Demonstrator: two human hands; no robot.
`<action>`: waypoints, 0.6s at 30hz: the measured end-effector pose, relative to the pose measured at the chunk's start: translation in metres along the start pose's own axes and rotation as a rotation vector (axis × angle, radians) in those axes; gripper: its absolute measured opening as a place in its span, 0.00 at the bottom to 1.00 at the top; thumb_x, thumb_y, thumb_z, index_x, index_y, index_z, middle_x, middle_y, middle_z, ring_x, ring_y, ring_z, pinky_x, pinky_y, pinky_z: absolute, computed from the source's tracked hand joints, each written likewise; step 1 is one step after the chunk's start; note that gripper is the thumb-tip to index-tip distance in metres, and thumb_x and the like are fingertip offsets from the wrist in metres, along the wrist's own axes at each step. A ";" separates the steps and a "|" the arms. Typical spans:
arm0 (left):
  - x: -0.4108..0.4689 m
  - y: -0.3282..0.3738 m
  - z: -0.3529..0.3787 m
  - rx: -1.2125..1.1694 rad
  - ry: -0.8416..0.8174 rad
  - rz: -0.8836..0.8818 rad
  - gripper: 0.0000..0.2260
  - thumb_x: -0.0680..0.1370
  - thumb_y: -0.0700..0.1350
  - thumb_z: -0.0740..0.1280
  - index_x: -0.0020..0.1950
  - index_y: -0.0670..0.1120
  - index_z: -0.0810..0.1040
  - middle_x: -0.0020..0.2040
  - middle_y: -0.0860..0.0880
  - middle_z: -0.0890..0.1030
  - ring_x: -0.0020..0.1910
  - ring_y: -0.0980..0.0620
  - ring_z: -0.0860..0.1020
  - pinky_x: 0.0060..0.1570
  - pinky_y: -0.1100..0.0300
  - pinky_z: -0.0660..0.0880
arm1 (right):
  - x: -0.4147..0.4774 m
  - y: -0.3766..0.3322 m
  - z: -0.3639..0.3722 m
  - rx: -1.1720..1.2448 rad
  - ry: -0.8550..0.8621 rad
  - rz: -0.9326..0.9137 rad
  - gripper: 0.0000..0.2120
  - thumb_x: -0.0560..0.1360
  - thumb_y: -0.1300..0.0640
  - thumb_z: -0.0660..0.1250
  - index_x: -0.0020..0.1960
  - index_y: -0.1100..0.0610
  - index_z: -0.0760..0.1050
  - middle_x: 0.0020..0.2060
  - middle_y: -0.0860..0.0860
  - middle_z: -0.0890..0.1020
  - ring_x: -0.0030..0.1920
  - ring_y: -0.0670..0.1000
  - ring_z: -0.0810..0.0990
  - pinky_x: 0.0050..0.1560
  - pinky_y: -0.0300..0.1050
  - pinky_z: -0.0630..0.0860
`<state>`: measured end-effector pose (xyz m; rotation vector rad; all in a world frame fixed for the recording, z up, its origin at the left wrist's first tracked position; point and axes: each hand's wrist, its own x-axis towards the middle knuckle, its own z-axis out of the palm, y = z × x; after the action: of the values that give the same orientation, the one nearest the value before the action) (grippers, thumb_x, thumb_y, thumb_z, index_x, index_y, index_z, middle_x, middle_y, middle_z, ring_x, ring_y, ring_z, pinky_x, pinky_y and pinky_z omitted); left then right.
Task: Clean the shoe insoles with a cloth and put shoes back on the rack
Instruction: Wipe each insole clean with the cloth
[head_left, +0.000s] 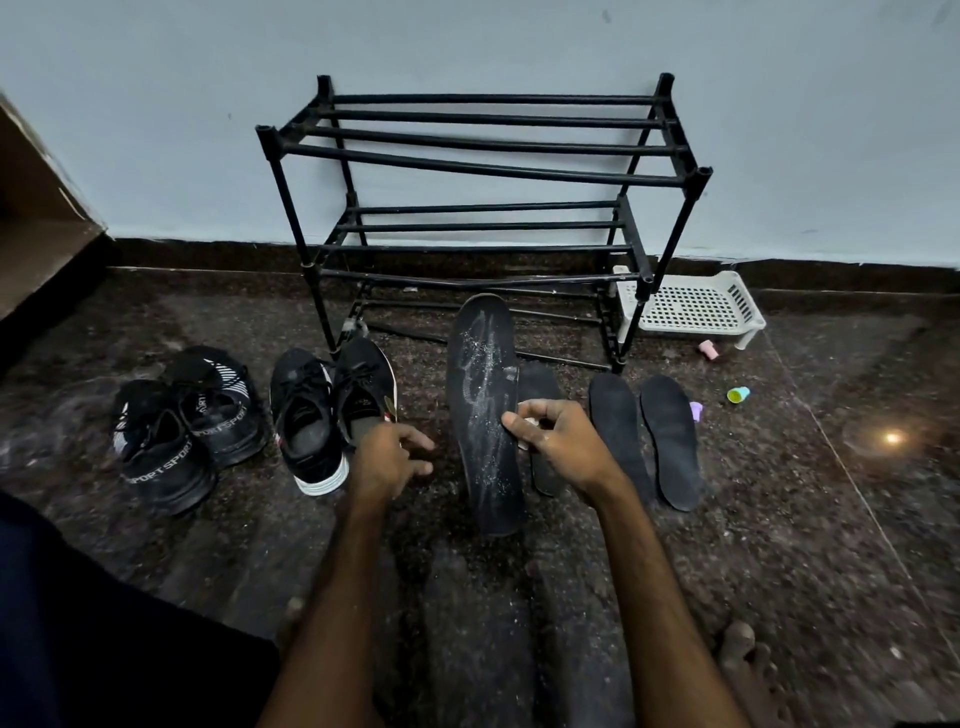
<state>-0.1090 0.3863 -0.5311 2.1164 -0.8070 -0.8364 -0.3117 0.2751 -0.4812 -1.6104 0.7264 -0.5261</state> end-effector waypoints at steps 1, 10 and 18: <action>-0.002 -0.003 0.001 -0.013 -0.025 -0.029 0.11 0.68 0.33 0.77 0.48 0.40 0.82 0.35 0.47 0.81 0.29 0.53 0.78 0.24 0.67 0.71 | 0.000 0.001 0.000 -0.008 0.005 -0.003 0.14 0.77 0.54 0.70 0.34 0.54 0.74 0.31 0.47 0.75 0.34 0.49 0.74 0.40 0.47 0.72; -0.012 0.015 -0.010 0.103 0.389 -0.067 0.41 0.75 0.74 0.39 0.33 0.50 0.83 0.34 0.49 0.82 0.38 0.46 0.78 0.44 0.53 0.71 | 0.008 0.008 0.015 0.027 -0.006 0.050 0.11 0.76 0.53 0.71 0.37 0.54 0.77 0.31 0.43 0.77 0.35 0.45 0.76 0.41 0.45 0.77; -0.007 0.071 -0.016 -1.053 -0.364 0.065 0.44 0.75 0.73 0.41 0.74 0.41 0.69 0.67 0.38 0.76 0.67 0.40 0.75 0.67 0.41 0.70 | 0.011 -0.002 0.030 0.054 -0.079 0.041 0.12 0.77 0.53 0.70 0.35 0.53 0.78 0.34 0.44 0.81 0.36 0.46 0.79 0.44 0.49 0.78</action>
<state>-0.1207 0.3589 -0.4647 1.0194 -0.4285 -1.2663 -0.2829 0.2883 -0.4851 -1.5543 0.6798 -0.4463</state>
